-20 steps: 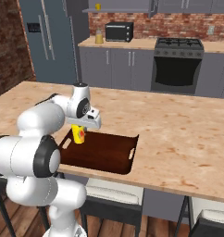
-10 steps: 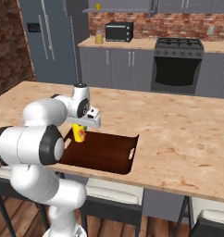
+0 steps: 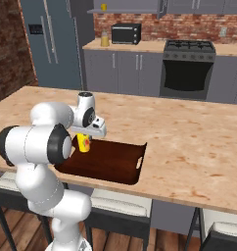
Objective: There is a tray on the dining counter. Grab the cup, mug, and pitcher and place them on the tray. The pitcher may be placed next to the tray if it cannot fit the tray.
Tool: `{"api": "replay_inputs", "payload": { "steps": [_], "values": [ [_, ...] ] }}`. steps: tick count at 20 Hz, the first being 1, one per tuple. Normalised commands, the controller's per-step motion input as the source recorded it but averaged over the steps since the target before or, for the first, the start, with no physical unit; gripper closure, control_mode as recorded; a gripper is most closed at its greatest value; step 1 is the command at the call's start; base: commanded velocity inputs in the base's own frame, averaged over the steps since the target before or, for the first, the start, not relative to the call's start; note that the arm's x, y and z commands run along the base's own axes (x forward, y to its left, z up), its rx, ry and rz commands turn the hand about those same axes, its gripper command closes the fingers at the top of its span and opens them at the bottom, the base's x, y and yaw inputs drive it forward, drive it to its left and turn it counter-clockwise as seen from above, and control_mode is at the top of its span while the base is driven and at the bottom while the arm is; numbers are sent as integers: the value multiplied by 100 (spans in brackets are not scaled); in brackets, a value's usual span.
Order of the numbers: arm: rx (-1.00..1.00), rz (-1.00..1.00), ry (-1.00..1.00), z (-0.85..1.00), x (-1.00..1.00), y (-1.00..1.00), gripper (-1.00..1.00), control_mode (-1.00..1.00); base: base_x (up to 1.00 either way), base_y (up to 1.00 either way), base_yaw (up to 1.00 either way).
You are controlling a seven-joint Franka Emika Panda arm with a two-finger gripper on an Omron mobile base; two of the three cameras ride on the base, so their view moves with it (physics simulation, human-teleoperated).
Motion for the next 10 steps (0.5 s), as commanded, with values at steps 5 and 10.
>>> {"api": "replay_inputs", "payload": {
  "steps": [5, 10],
  "values": [
    [0, 0, 0, -29, 14, 4, 100, -100, 0, 0, 0],
    [0, 0, 0, -18, 14, 0, 100, -100, 0, 0, 0]
  ]
}}
